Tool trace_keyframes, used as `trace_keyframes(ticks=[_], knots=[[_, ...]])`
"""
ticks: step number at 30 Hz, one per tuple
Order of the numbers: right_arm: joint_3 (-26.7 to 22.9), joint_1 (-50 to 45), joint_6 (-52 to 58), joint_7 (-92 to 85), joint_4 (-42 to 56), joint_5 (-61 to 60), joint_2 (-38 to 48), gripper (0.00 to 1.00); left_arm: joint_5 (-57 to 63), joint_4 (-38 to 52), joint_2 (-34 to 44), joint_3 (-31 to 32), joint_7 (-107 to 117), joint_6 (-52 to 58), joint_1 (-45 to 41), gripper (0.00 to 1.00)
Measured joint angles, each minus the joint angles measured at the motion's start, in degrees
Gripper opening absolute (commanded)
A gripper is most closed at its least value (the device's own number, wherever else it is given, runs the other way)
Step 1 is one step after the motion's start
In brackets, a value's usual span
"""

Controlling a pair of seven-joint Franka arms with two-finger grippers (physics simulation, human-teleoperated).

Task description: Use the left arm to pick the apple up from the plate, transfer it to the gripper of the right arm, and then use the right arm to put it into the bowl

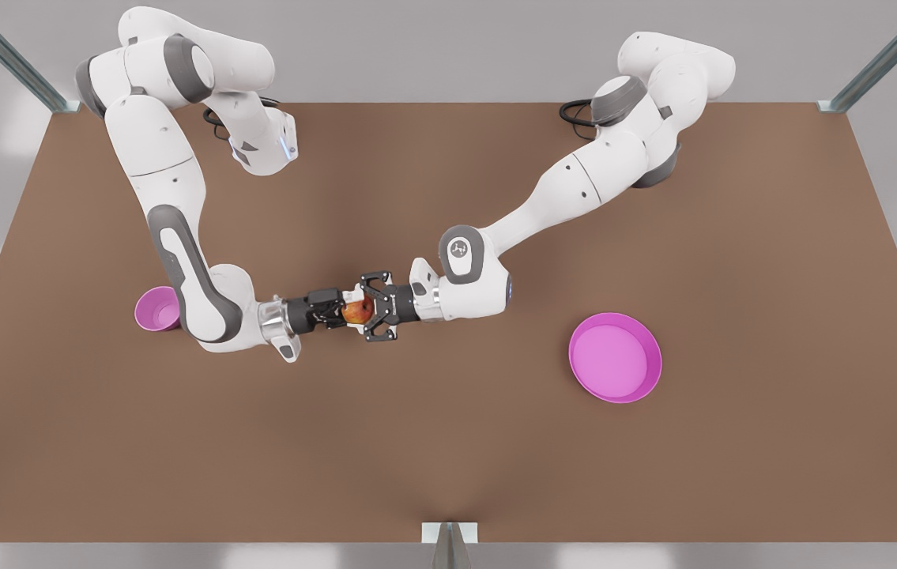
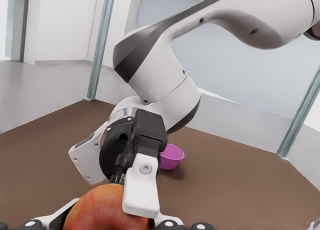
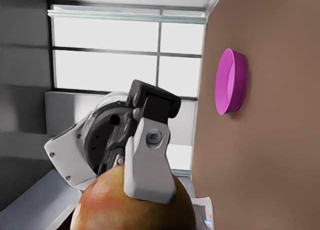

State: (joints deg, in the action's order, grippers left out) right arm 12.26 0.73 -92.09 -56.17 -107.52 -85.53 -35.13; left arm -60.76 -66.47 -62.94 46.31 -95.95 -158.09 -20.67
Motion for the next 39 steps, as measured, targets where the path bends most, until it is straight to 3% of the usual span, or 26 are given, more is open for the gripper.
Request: trace_keyframes(ticks=[3, 8, 9, 10, 11, 23, 26, 29, 31, 34, 36, 39], knots=[[0.23, 0.0, -0.07, -0.94, 0.01, -0.12, 0.0, 0.63, 0.0, 0.0, 0.0, 0.01, -0.29, 0.0, 0.0, 0.6], [0.35, -0.02, -0.15, -2.19, 0.14, -0.2, 0.01, 0.61, 0.08, 0.0, -0.01, -0.04, -0.66, 0.1, 0.01, 0.65], [0.35, -0.03, -0.16, -2.41, 0.16, -0.21, 0.01, 0.61, 0.08, 0.0, -0.01, -0.07, -0.72, 0.13, 0.01, 0.71], [0.35, -0.02, -0.17, -2.61, 0.22, -0.21, 0.01, 0.61, 0.1, 0.0, 0.05, -0.09, -0.76, 0.17, -0.02, 0.9], [0.36, 0.01, -0.18, -2.8, 0.24, -0.18, 0.01, 0.61, -0.01, 0.0, 0.15, -0.06, -0.77, 0.21, -0.05, 1.0], [0.34, 1.71, 0.31, -4.4, 0.39, 1.65, 0.55, 0.61, -0.76, -2.95, 0.93, 0.01, -1.12, 0.39, 2.65, 1.0], [0.28, 3.23, 0.84, -4.62, 0.42, 3.09, 0.78, 0.61, -0.59, -13.03, 4.12, 2.53, -1.63, 1.32, 11.31, 1.0], [0.28, 5.52, 1.74, -4.8, 0.46, 5.02, 0.82, 0.62, 1.13, -27.62, 14.11, 2.35, -1.41, 5.26, 24.54, 1.0], [0.25, 8.49, 2.72, -4.84, 1.11, 7.26, 0.82, 0.62, 10.43, -30.88, 20.56, -0.37, 1.37, 10.23, 30.92, 1.0], [-0.22, 13.27, 4.63, -4.86, 2.54, 11.77, 0.61, 0.62, 33.46, -24.16, 25.74, -1.28, 9.07, 24.59, 40.8, 1.0], [-0.33, 16.15, 5.87, -4.84, 3.44, 14.92, 0.37, 0.62, 47.14, -21.82, 32.2, -2.57, 15.83, 33.78, 43.05, 1.0], [-0.37, 20.48, 8.12, -4.85, 4.15, 19.32, 0.18, 0.63, 60.01, -16.57, 38.34, -3.24, 28.29, 45.69, 46.94, 1.0]])
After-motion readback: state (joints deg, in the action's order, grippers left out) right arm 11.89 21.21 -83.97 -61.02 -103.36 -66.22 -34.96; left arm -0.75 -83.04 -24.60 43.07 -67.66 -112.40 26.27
